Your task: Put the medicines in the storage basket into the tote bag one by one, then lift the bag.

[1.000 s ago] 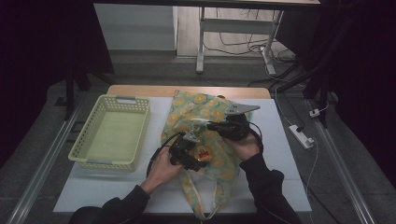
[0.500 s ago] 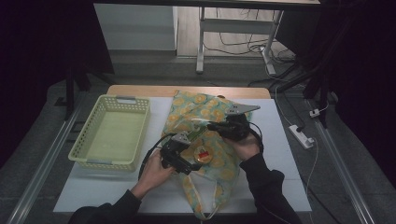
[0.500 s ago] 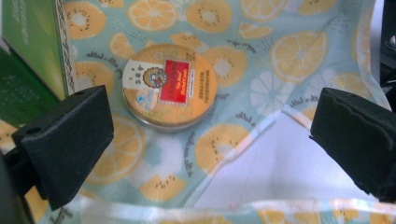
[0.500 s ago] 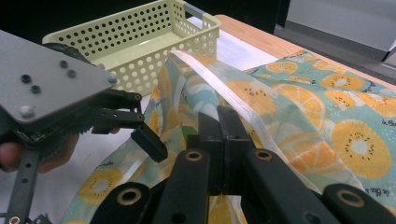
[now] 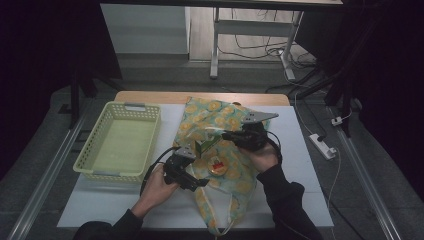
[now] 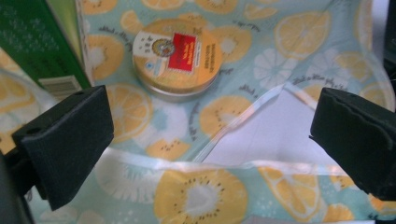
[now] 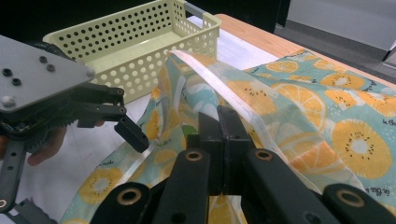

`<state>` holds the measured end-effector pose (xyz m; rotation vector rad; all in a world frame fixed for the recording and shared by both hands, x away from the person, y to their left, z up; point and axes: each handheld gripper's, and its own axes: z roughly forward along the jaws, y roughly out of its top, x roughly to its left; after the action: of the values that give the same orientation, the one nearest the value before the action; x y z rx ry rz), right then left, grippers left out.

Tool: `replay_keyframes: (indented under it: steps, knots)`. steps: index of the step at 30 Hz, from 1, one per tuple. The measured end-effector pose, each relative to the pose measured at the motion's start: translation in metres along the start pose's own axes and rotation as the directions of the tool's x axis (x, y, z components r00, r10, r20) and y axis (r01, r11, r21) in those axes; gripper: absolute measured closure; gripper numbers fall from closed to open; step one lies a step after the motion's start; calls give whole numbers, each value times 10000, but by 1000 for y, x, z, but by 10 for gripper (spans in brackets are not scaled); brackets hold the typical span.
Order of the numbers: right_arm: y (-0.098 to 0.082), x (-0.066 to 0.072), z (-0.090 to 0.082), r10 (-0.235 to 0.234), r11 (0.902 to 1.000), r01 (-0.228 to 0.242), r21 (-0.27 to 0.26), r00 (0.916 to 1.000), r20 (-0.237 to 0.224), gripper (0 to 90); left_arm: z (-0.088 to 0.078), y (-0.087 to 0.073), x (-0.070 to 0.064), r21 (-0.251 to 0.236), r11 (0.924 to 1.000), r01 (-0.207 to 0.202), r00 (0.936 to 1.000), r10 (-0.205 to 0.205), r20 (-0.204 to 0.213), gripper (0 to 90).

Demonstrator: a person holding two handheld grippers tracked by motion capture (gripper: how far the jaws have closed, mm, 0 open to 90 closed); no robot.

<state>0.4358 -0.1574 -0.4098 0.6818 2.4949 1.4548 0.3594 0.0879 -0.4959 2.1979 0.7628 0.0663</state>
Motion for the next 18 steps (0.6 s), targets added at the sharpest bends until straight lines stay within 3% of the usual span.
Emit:
replay_keyframes:
  steps: [4,7,11,18]
  knots:
    - [0,0,0,-9,10000,9,27,10000,-17,892,4,1,-1,288,9996,48,10000,-48,-9,1]
    - [0,0,0,-23,10000,23,30,10000,-8,892,9,2,-4,681,9975,-165,9996,180,-205,26]
    - [0,1,1,-17,10000,17,21,10000,-4,892,18,0,-2,842,9962,-231,9997,237,-65,25]
    - [0,1,2,-27,10000,28,53,10000,-24,892,42,-7,-1,1552,9862,-576,9976,627,-283,0]
